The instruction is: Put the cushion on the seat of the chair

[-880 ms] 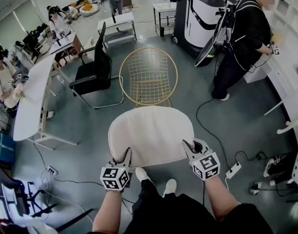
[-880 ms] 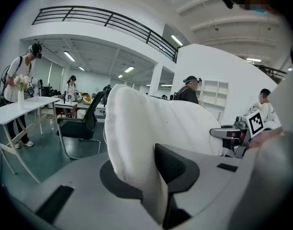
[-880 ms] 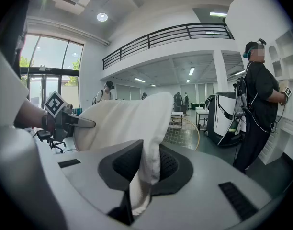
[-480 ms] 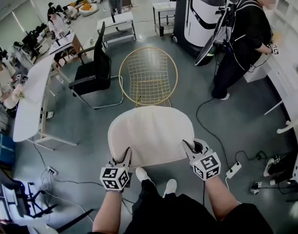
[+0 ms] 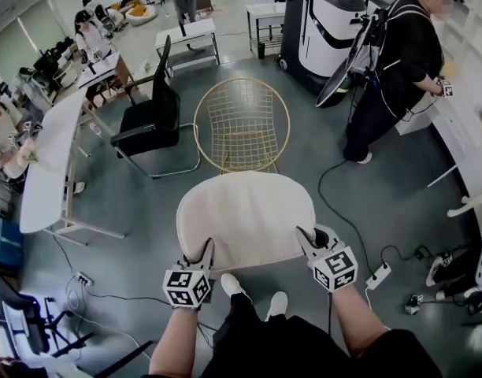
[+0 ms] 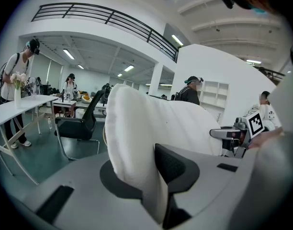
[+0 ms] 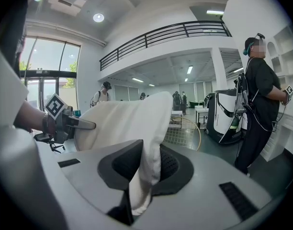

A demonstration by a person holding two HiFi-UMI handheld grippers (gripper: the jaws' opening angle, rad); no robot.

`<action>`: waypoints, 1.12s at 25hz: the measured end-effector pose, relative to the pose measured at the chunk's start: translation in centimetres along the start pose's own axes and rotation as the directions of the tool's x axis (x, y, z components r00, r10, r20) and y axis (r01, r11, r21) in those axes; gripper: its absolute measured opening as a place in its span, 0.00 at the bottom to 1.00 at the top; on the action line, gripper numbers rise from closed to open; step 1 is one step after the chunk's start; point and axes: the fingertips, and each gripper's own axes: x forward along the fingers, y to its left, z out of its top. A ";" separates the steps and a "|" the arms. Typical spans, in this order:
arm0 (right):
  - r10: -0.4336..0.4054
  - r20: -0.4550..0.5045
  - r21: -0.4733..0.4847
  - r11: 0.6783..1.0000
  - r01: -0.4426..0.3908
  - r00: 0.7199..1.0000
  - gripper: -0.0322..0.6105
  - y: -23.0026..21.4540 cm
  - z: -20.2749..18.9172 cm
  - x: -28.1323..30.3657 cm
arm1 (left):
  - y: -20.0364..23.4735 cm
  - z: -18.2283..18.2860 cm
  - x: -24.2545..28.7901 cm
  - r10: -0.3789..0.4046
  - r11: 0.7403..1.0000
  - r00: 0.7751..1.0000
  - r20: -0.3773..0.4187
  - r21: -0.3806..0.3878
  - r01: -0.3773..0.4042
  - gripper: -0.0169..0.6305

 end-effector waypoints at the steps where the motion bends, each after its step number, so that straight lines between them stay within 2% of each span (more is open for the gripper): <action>1: -0.001 -0.002 0.002 1.000 0.001 1.000 0.15 0.1 0.2 0.3 | 0.3 0.2 0.1 -0.002 1.000 1.000 -0.001 0.000 0.002 0.17; 15: -0.043 -0.005 0.009 0.999 0.043 0.999 0.15 1.0 3.3 7.2 | 7.1 3.5 3.0 -0.034 0.999 0.999 0.001 -0.004 0.034 0.17; 28: -0.105 0.016 0.005 0.994 0.105 0.994 0.15 3.6 6.2 12.8 | 13.8 6.6 4.3 -0.095 0.995 0.995 0.023 0.023 0.094 0.17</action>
